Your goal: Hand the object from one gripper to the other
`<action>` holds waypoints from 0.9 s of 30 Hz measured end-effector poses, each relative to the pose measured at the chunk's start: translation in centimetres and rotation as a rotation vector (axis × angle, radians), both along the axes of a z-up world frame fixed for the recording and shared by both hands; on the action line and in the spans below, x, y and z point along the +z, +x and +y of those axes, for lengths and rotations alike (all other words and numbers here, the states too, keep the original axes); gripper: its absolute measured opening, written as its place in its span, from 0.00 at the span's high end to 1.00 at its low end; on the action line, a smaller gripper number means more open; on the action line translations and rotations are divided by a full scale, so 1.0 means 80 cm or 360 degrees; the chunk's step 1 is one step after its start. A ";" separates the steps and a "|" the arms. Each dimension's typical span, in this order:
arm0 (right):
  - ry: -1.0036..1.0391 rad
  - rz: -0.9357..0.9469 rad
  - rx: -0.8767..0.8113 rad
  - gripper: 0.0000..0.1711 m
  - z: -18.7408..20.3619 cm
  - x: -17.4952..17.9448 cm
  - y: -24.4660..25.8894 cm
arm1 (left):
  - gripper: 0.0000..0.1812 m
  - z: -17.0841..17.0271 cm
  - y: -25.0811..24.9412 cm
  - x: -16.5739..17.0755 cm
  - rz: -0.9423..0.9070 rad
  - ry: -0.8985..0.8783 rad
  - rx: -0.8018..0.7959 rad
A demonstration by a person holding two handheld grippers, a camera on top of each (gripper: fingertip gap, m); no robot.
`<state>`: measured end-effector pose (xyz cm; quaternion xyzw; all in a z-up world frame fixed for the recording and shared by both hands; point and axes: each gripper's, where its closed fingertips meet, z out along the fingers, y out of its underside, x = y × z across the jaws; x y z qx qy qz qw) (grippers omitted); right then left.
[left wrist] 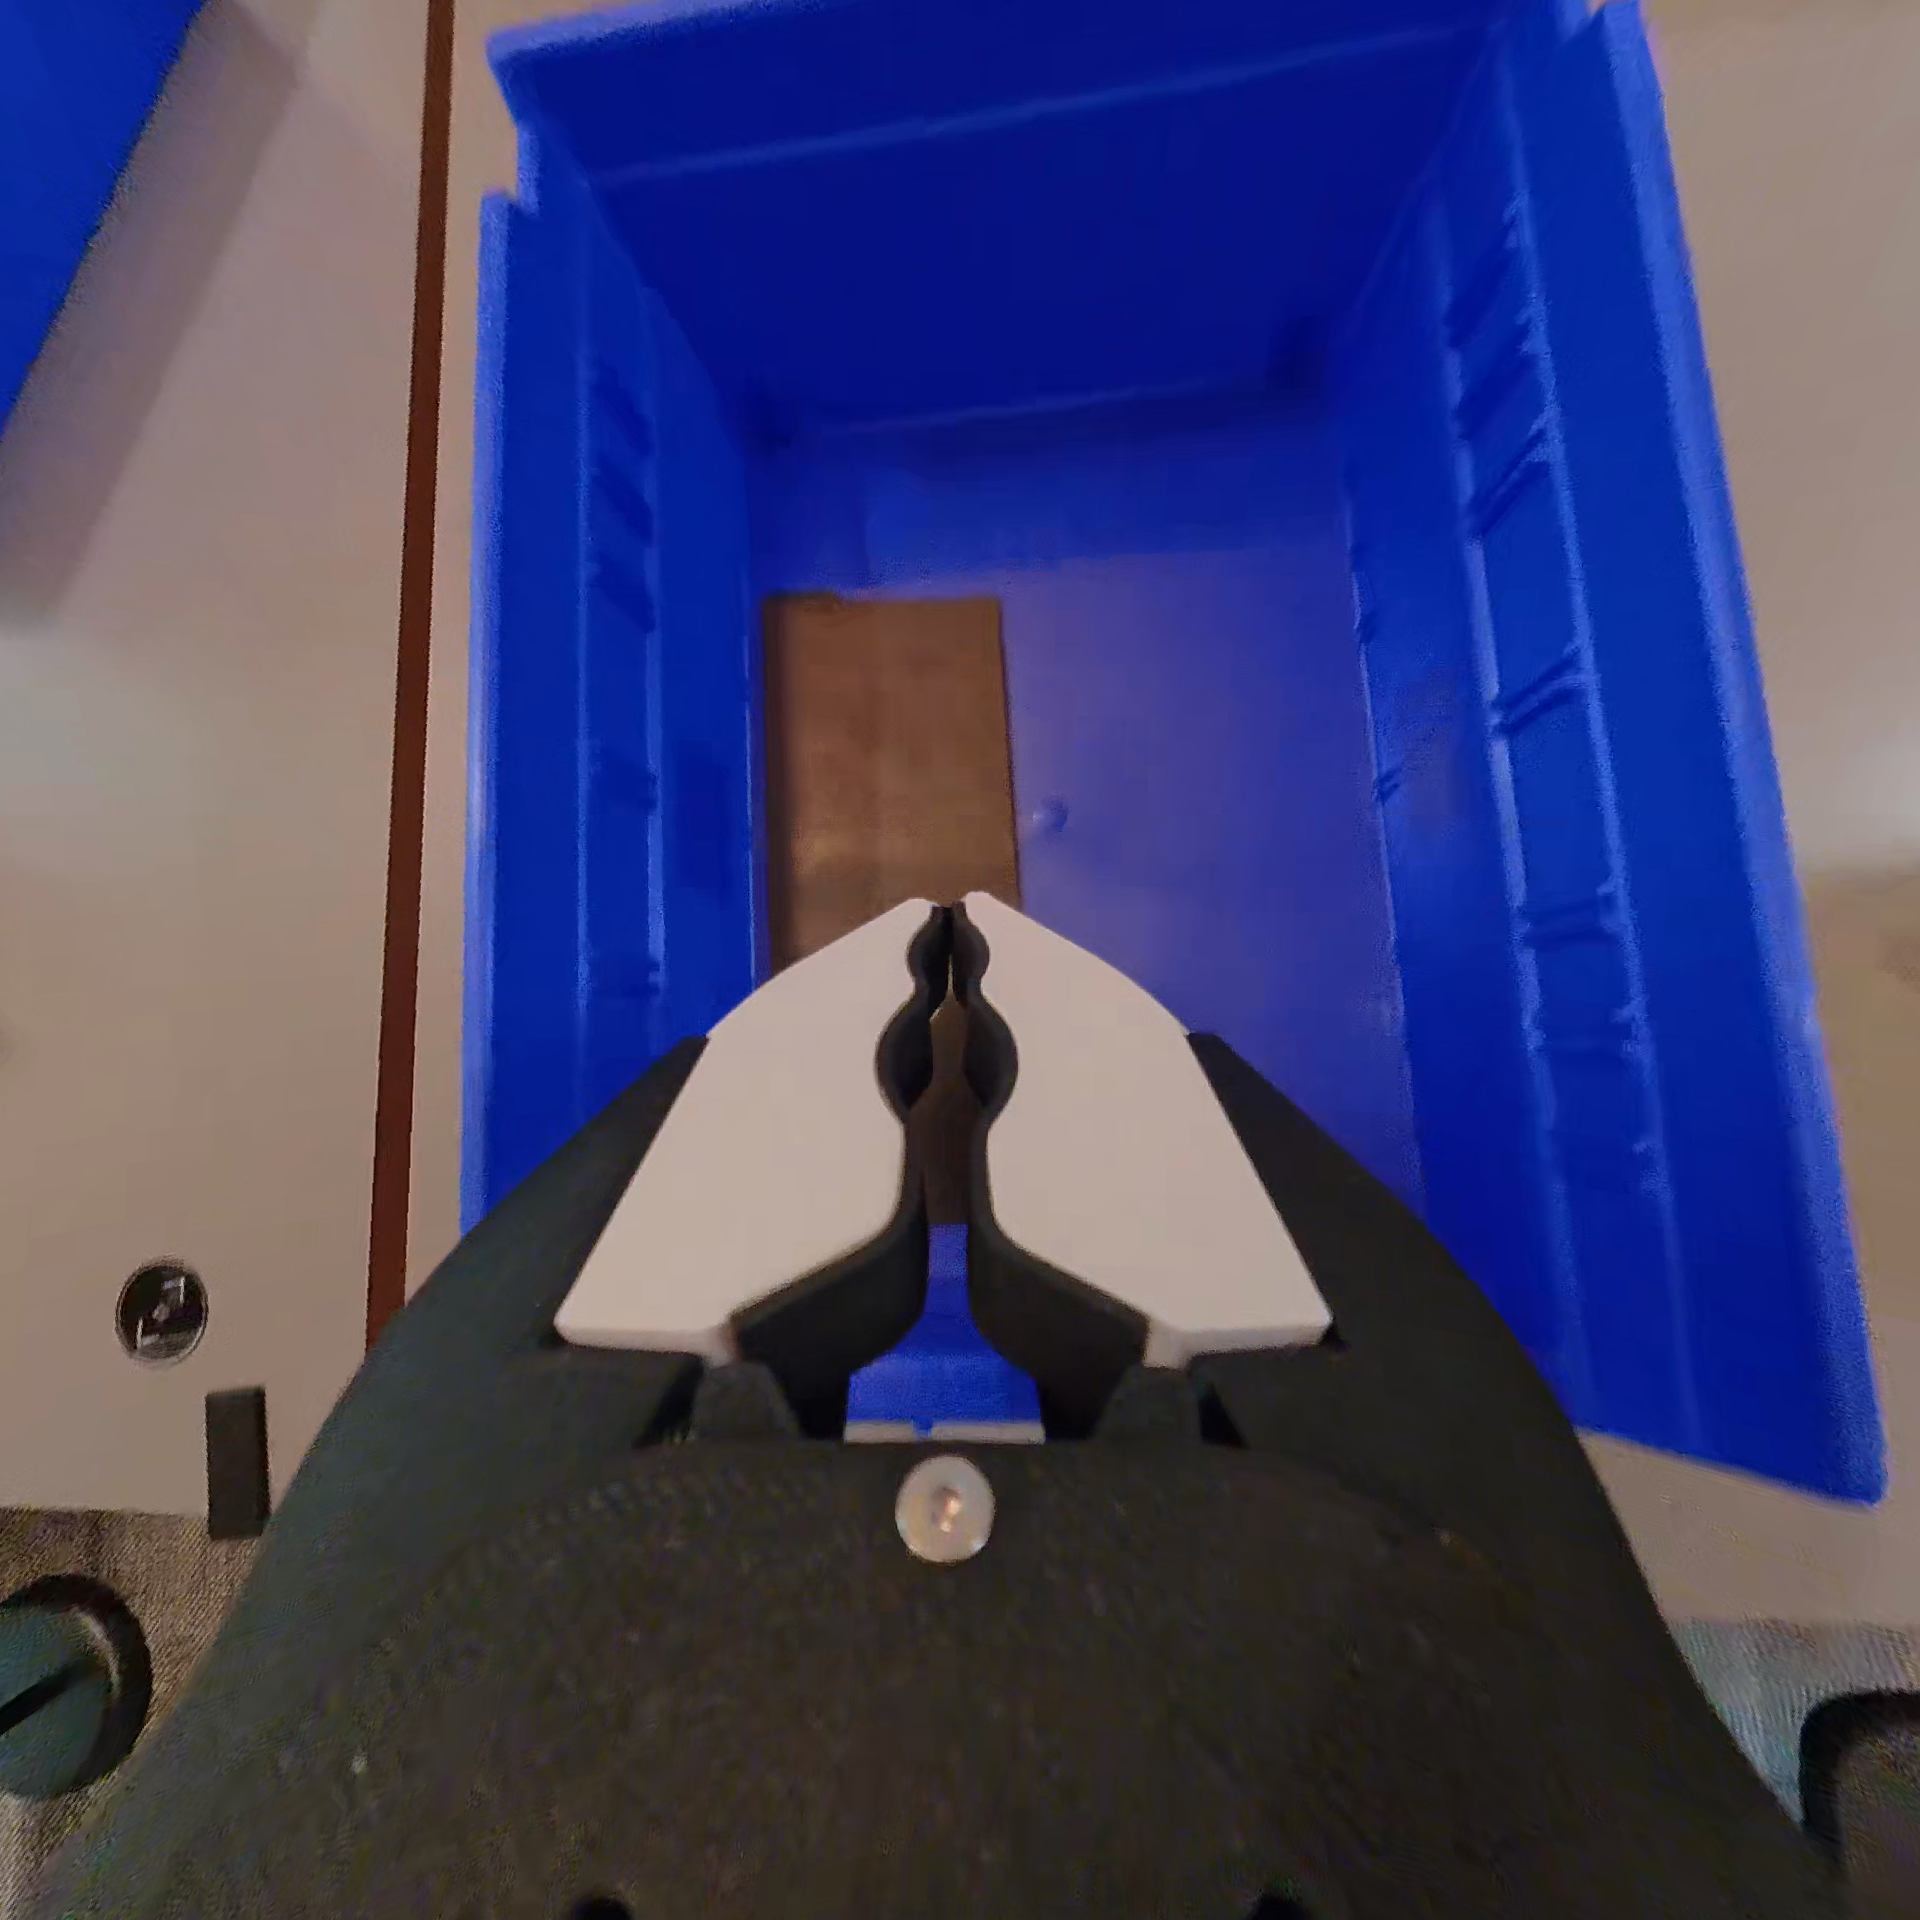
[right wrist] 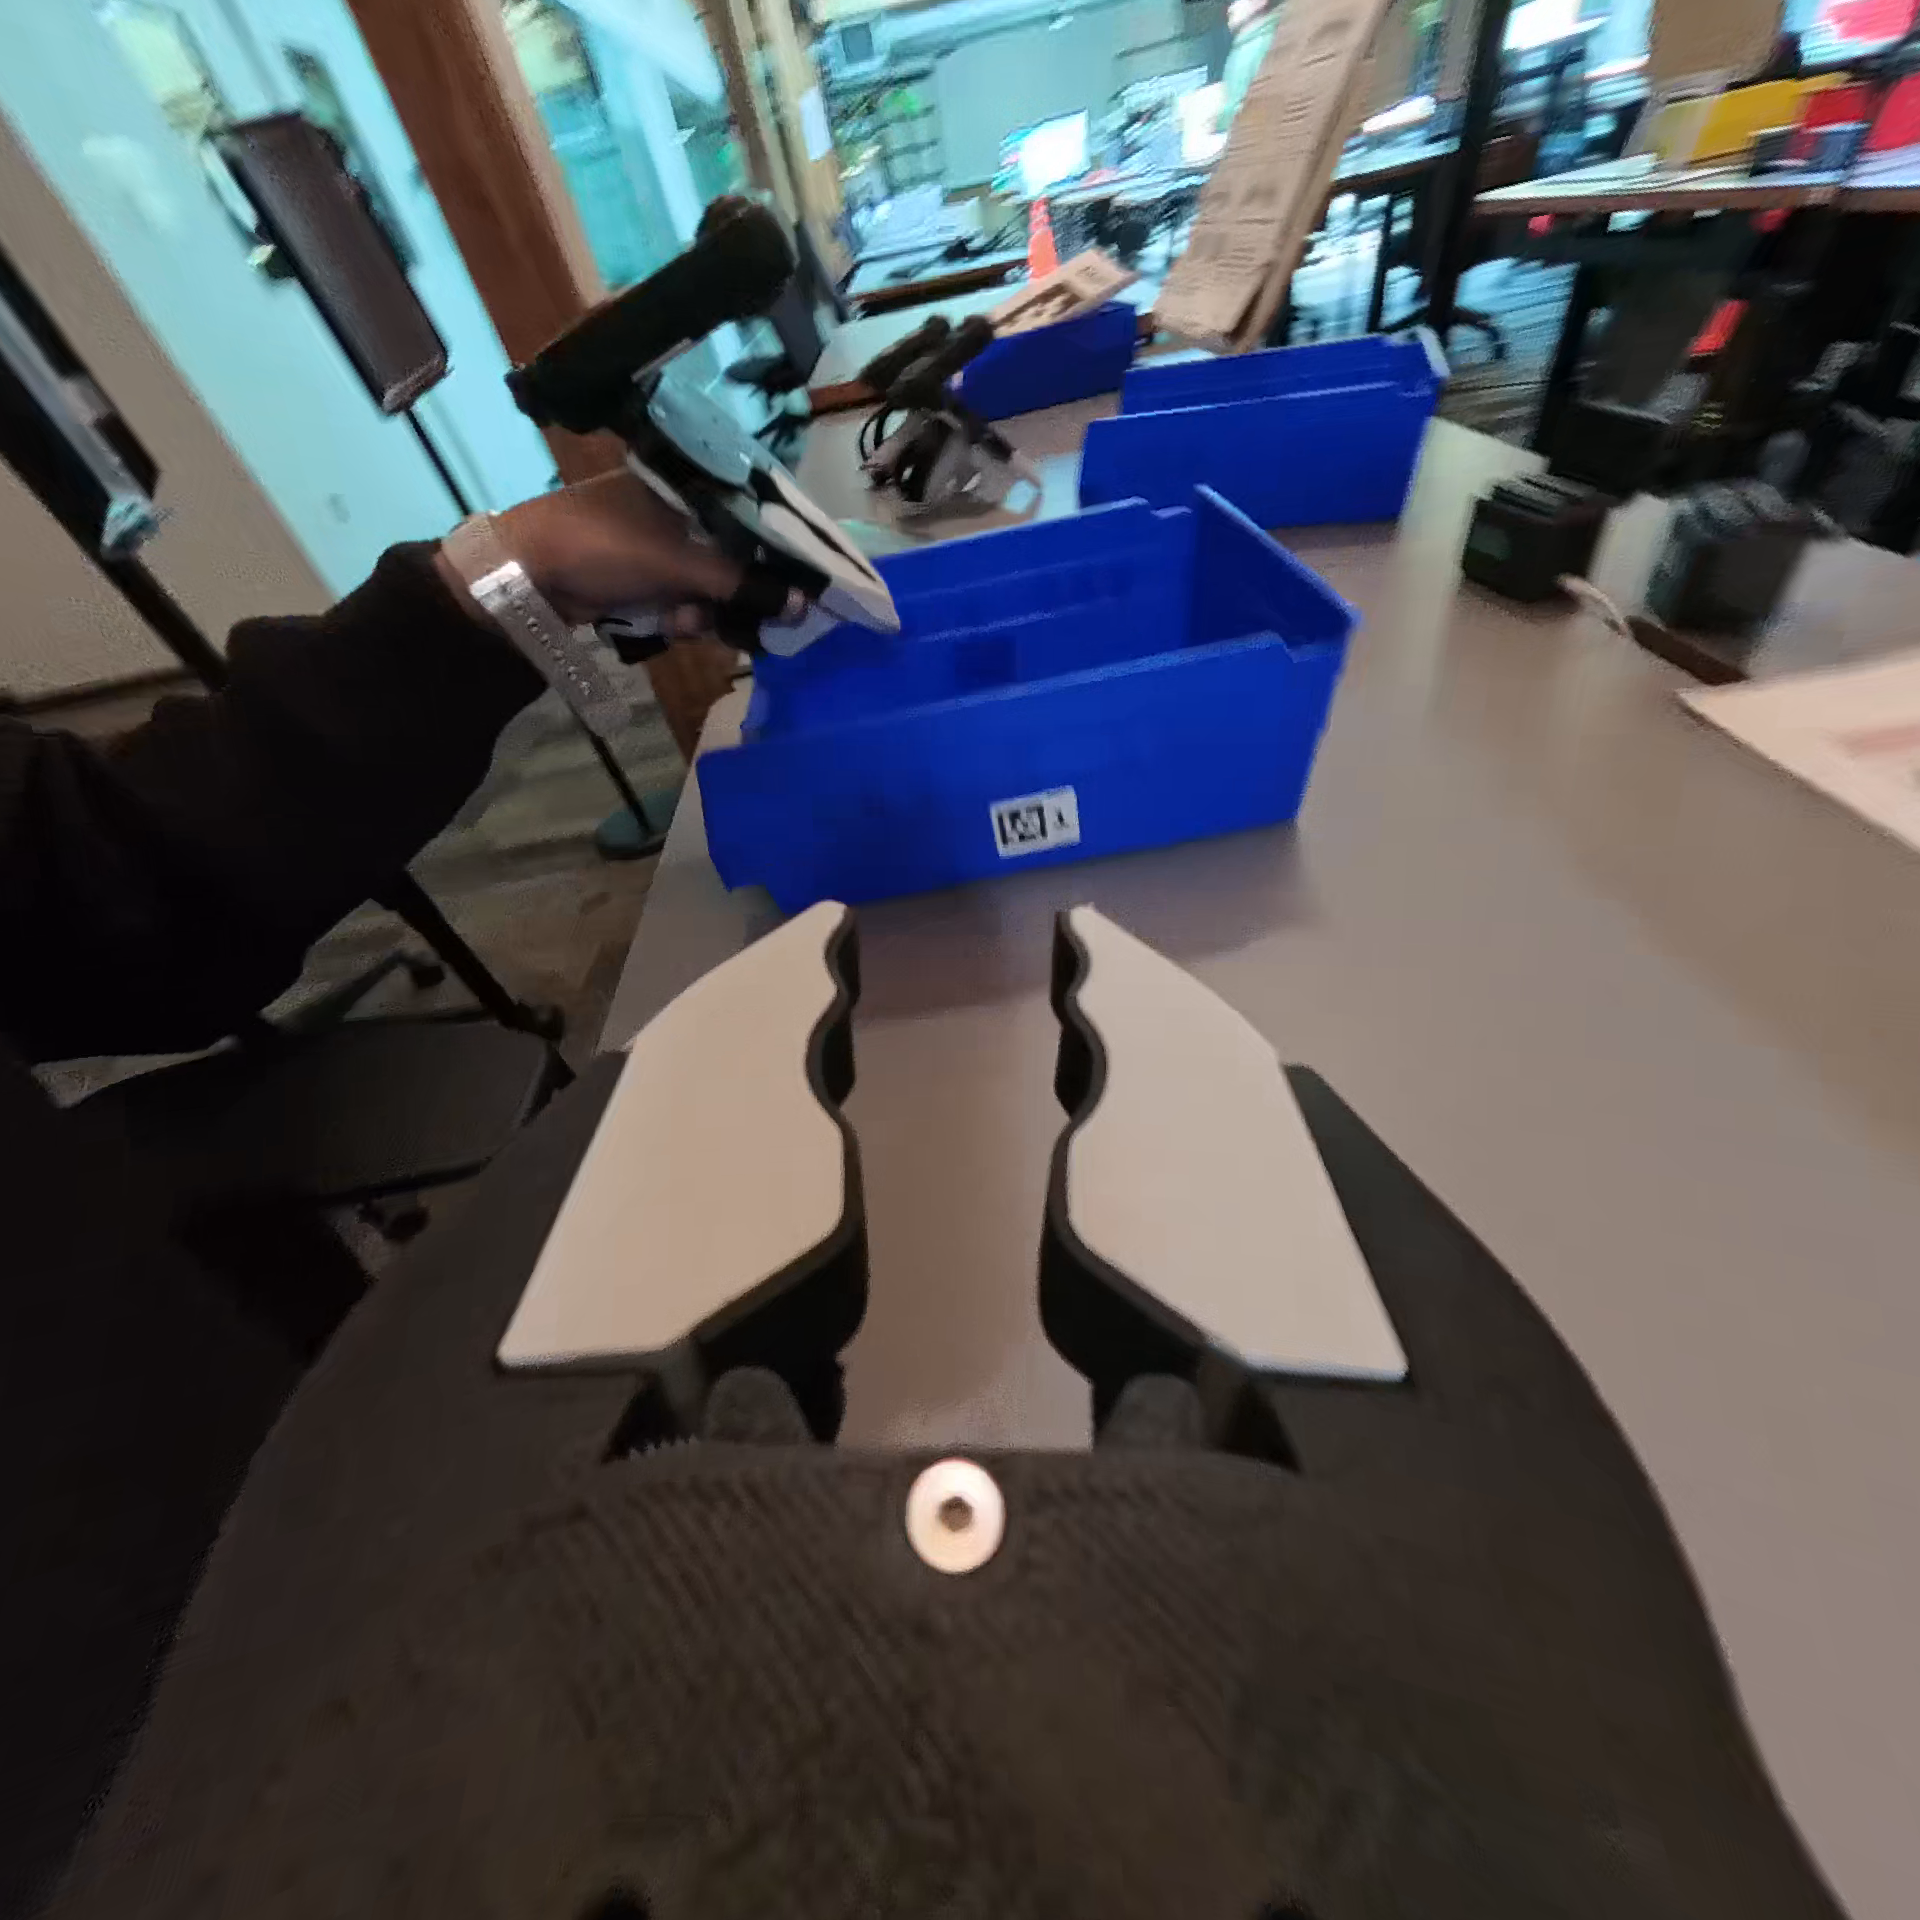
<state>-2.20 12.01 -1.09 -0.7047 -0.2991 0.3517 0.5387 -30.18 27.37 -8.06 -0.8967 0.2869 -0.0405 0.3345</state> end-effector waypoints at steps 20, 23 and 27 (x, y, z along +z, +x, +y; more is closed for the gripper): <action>-0.0956 -0.1275 0.0717 0.76 0.304 -0.156 -0.328 | 1.00 -0.065 -0.120 -0.040 0.0034 0.0011 0.0041; -0.1081 -0.1324 0.0708 0.76 0.310 -0.179 -0.325 | 1.00 -0.077 -0.119 -0.048 -0.0137 -0.0022 0.0005; -0.1170 -0.1257 0.0735 0.78 0.310 -0.185 -0.330 | 1.00 -0.072 -0.115 -0.047 -0.0256 0.0012 -0.0006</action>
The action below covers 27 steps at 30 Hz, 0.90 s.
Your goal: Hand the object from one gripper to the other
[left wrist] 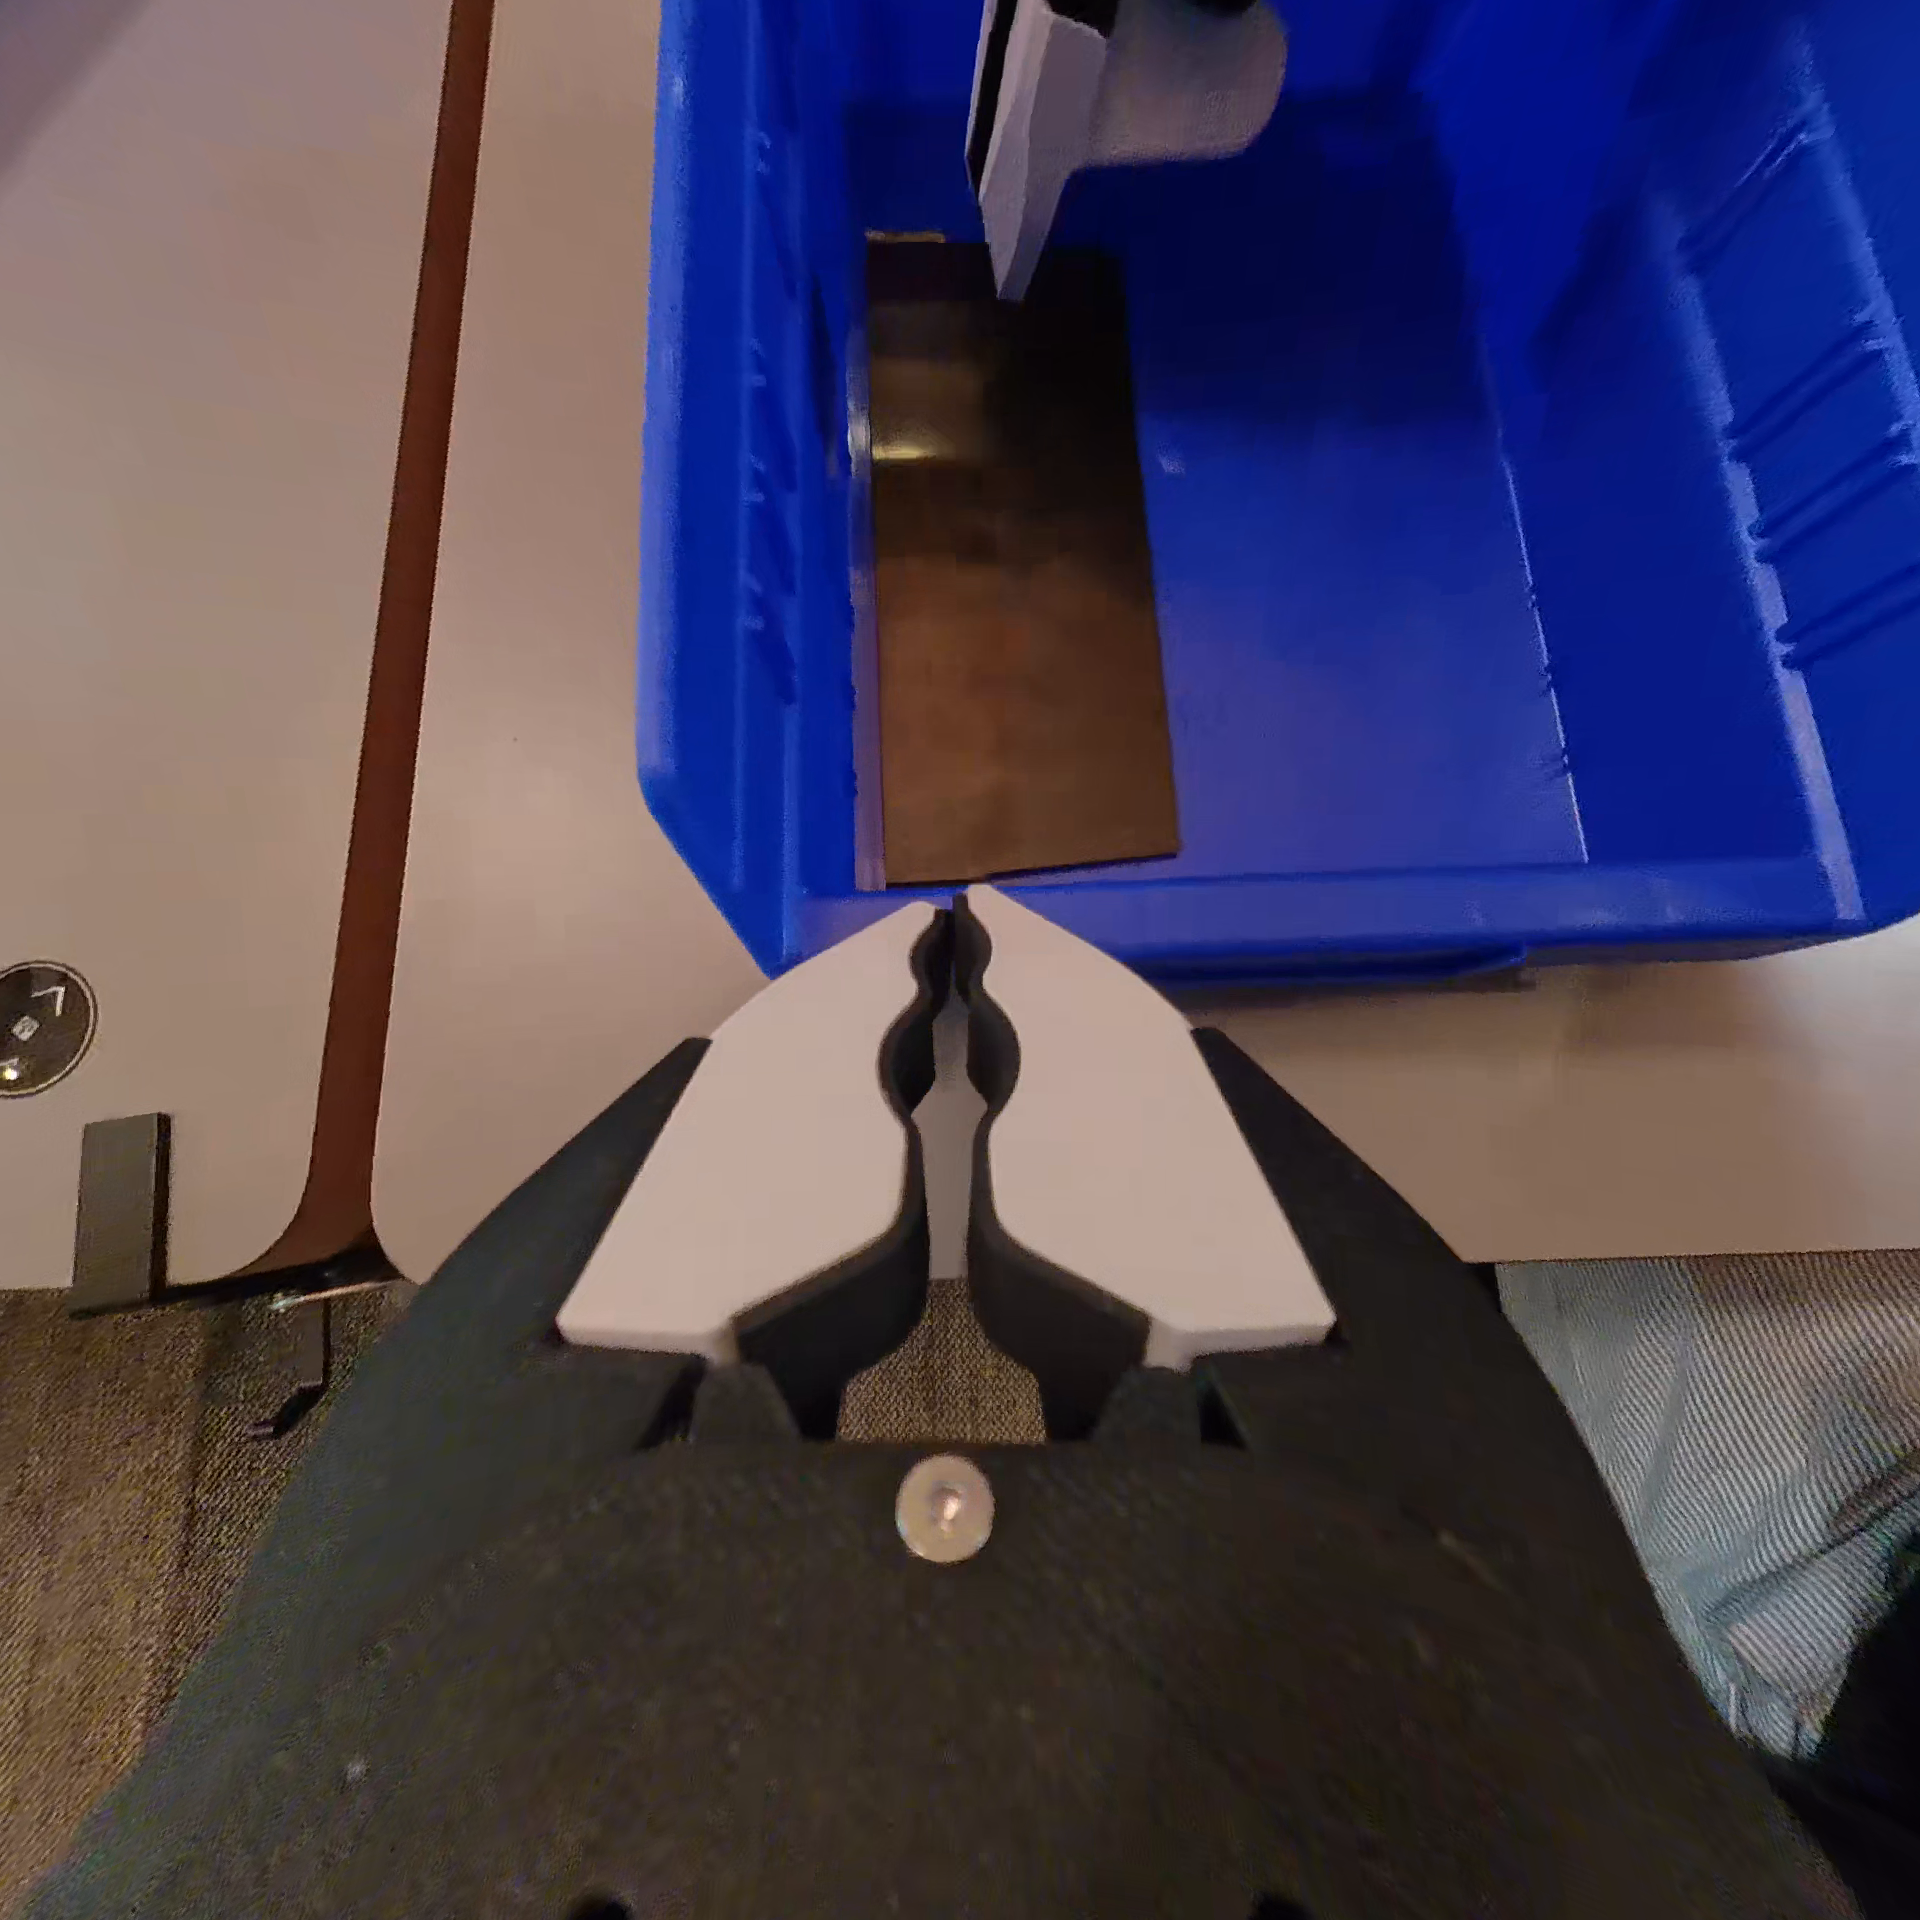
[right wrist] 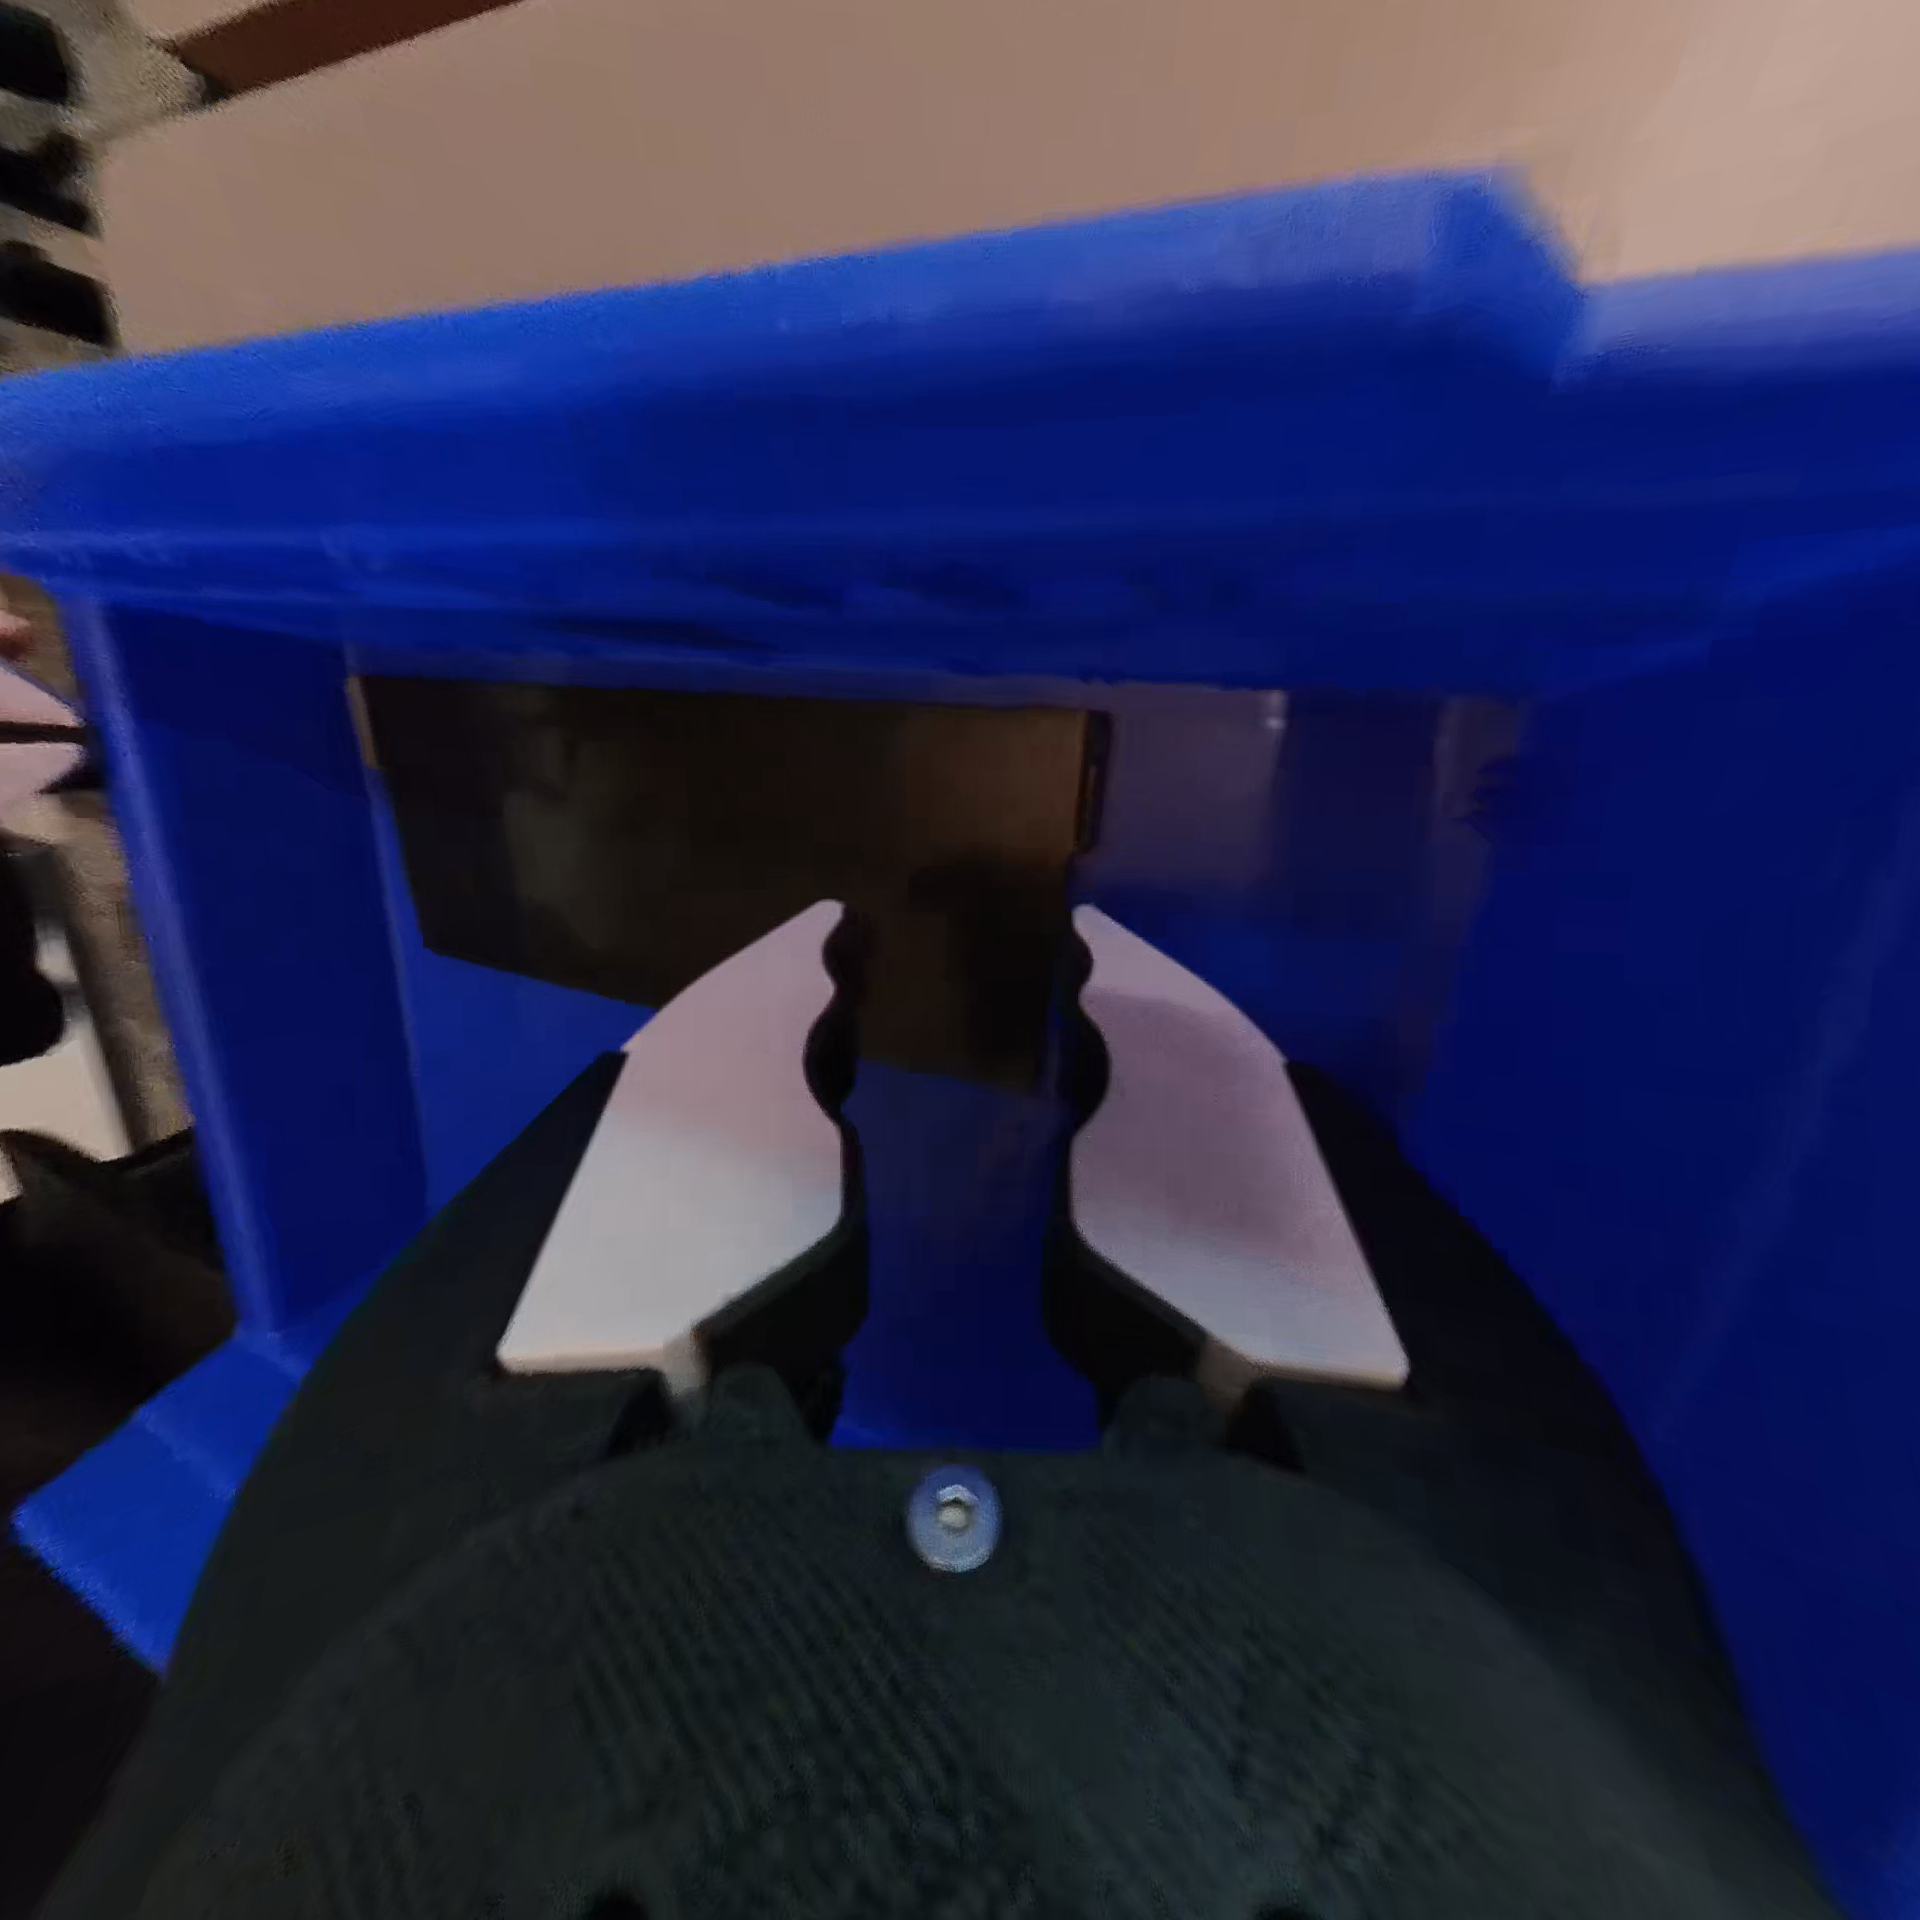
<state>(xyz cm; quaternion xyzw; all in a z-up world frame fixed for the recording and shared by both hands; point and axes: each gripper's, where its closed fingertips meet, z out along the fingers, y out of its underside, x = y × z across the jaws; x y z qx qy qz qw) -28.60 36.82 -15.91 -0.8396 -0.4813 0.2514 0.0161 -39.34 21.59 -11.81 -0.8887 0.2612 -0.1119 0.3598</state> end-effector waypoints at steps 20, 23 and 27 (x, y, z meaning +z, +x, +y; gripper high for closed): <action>-0.0028 0.0038 0.0125 0.66 -0.031 0.028 -0.011 | 1.00 0.002 0.012 -0.020 0.0020 -0.0023 -0.0012; 0.0209 -0.0168 0.0058 0.62 -0.007 0.010 0.006 | 1.00 0.002 0.012 -0.021 0.0027 -0.0027 -0.0014; 0.0175 -0.0151 0.0040 0.62 -0.007 -0.001 0.005 | 1.00 0.002 0.012 -0.021 0.0024 -0.0025 -0.0015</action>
